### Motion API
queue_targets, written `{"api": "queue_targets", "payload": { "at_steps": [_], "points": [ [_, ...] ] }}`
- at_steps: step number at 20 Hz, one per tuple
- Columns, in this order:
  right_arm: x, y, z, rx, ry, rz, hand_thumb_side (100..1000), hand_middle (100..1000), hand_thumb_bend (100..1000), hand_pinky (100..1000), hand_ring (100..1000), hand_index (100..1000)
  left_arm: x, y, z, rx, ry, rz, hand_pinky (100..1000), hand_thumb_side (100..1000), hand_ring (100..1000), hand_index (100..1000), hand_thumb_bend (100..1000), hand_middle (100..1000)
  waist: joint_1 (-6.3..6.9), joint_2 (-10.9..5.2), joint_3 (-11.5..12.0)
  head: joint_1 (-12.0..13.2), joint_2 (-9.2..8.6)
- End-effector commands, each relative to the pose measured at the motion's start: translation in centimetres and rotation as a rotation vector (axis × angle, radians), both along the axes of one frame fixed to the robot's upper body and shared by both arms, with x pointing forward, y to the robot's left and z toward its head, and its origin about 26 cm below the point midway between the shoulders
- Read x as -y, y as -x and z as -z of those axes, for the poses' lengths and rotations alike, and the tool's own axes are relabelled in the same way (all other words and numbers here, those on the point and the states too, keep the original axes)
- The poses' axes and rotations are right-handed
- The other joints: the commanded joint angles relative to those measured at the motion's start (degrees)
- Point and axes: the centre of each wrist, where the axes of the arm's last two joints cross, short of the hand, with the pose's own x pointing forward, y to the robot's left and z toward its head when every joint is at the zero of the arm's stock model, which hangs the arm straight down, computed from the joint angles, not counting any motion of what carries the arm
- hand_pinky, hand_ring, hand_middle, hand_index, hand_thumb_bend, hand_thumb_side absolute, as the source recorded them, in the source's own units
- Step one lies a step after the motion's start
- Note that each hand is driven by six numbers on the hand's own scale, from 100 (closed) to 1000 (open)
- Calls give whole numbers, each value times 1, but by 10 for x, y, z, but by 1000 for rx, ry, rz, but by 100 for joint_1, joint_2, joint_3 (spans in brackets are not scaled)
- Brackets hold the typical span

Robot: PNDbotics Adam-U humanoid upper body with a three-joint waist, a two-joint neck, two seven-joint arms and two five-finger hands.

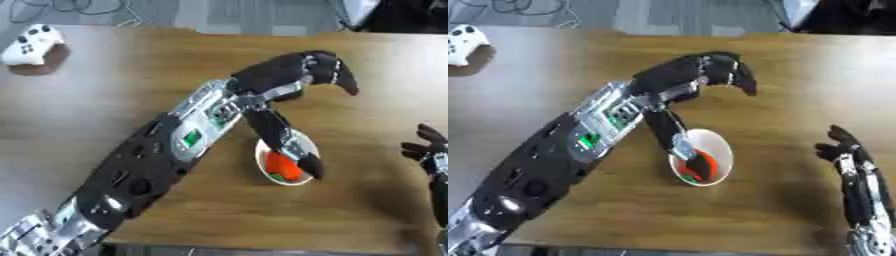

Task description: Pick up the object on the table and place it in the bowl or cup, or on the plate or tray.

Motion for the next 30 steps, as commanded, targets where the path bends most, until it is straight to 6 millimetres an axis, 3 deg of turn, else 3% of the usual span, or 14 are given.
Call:
{"api": "queue_targets", "payload": {
  "at_steps": [1, 9, 16, 18, 21, 23, 24, 25, 27, 29, 30],
  "points": [
    [3, -2, -20, 59, 14, -16, 735, 910, 100, 758, 740, 817, -15, 2, -16, 46, 4, -54, 798, 976, 970, 890, 795, 840, 9, -108, 38, -102, -1],
    [-2, -2, -43, 135, 45, -62, 706, 938, 100, 786, 843, 818, -66, 8, -6, -7, -5, -294, 741, 1000, 1000, 933, 729, 891, 100, -83, 308, -166, -1],
    [-9, -5, -58, 208, 150, -121, 646, 1000, 100, 915, 1000, 859, -112, 16, 20, -85, 53, -504, 847, 1000, 1000, 959, 708, 899, 150, -52, 557, -84, -1],
    [-11, -6, -62, 243, 209, -154, 664, 1000, 100, 937, 1000, 888, -124, 19, 27, -98, 79, -569, 872, 1000, 1000, 963, 697, 902, 155, -42, 626, -61, -1],
    [-14, -8, -71, 312, 362, -208, 680, 1000, 100, 967, 1000, 919, -140, 23, 39, -100, 79, -677, 822, 1000, 1000, 990, 659, 937, 159, -28, 739, -33, -1],
    [-15, -10, -78, 367, 485, -234, 688, 1000, 100, 974, 1000, 942, -149, 26, 45, -90, 42, -734, 674, 1000, 1000, 1000, 600, 997, 155, -22, 796, -13, -14],
    [-16, -10, -80, 395, 548, -244, 661, 1000, 100, 972, 1000, 946, -152, 27, 47, -80, 16, -759, 612, 1000, 1000, 1000, 530, 1000, 151, -18, 820, -5, -32],
    [-17, -11, -83, 426, 618, -254, 654, 1000, 100, 972, 1000, 947, -155, 29, 50, -71, -16, -786, 598, 1000, 1000, 1000, 506, 1000, 143, -14, 851, 2, -62],
    [-19, -12, -85, 467, 721, -265, 621, 1000, 100, 966, 1000, 947, -158, 32, 54, -52, -64, -824, 596, 1000, 1000, 1000, 463, 1000, 121, -5, 901, 10, -119],
    [-21, -13, -85, 492, 772, -265, 598, 1000, 100, 959, 1000, 942, -158, 36, 58, -42, -64, -844, 709, 1000, 1000, 1000, 477, 992, 92, -2, 943, 20, -181],
    [-22, -13, -84, 499, 782, -261, 598, 1000, 100, 959, 1000, 942, -157, 37, 59, -44, -42, -847, 709, 1000, 1000, 1000, 477, 992, 80, -1, 961, 26, -209]
  ]
}}
